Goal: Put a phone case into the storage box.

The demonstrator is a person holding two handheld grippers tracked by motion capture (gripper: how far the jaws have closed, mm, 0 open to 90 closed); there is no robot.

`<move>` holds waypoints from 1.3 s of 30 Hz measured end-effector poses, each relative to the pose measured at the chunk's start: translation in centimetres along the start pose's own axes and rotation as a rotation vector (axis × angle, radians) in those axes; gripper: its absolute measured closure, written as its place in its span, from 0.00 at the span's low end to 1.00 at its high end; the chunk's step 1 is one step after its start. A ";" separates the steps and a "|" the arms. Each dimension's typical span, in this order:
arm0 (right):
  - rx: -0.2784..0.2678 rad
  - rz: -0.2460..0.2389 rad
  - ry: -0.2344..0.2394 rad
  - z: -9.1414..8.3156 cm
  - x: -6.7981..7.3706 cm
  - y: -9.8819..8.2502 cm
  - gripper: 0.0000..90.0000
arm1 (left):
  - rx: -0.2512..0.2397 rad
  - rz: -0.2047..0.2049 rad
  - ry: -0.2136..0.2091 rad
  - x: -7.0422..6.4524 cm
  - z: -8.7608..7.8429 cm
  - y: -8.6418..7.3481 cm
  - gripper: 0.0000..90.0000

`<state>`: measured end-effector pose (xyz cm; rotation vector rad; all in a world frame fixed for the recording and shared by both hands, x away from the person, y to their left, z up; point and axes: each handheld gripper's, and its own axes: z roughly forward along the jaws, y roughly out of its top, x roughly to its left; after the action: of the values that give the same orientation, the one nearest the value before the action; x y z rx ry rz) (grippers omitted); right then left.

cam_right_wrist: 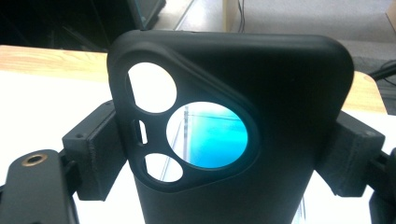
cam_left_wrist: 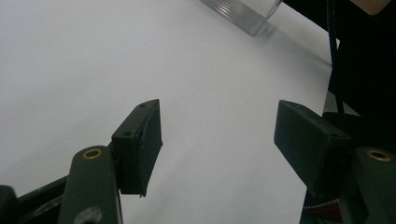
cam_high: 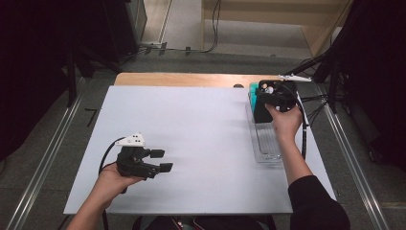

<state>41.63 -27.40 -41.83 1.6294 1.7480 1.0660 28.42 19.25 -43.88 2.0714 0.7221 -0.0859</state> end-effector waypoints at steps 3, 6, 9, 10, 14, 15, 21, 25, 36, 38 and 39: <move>0.012 0.003 -0.013 0.8 0.0 -0.2 0.15 | 0.003 0.000 0.002 0.0 0.0 0.0 0.36; 0.015 0.029 -0.019 1.7 -0.2 -0.4 0.15 | -0.001 0.000 0.001 0.1 0.1 0.1 0.36; 0.009 0.051 -0.024 2.4 -0.6 -0.5 0.15 | -0.002 0.000 0.000 0.1 0.1 0.1 0.36; 0.004 0.053 -0.027 2.6 -0.6 -0.5 0.15 | -0.002 0.000 -0.001 0.1 0.1 0.1 0.36; 0.008 0.038 -0.044 3.5 -0.6 -0.5 0.15 | 0.001 0.002 -0.002 0.3 0.0 0.1 0.36; 0.010 0.025 -0.051 3.7 -0.5 -0.4 0.15 | 0.001 0.001 -0.003 0.3 0.1 0.1 0.36; 0.011 0.027 -0.062 4.7 -0.3 0.1 0.15 | -0.004 -0.004 -0.004 0.3 0.2 0.2 0.36; 0.002 0.019 -0.068 5.3 -0.2 0.4 0.15 | -0.004 -0.002 -0.006 0.4 0.1 0.2 0.36; 0.010 0.021 -0.063 6.2 -0.3 0.6 0.13 | -0.002 -0.008 -0.012 0.5 0.2 0.2 0.36; 0.008 0.025 -0.067 6.3 -0.3 0.6 0.13 | -0.003 -0.008 -0.013 0.5 0.3 0.2 0.36; 0.008 0.021 -0.070 6.3 -0.3 0.6 0.13 | -0.001 -0.006 -0.013 0.5 0.3 0.3 0.36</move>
<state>47.13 -26.44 -44.89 1.6725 1.6954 1.0007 29.02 19.16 -44.01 2.0658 0.7208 -0.1022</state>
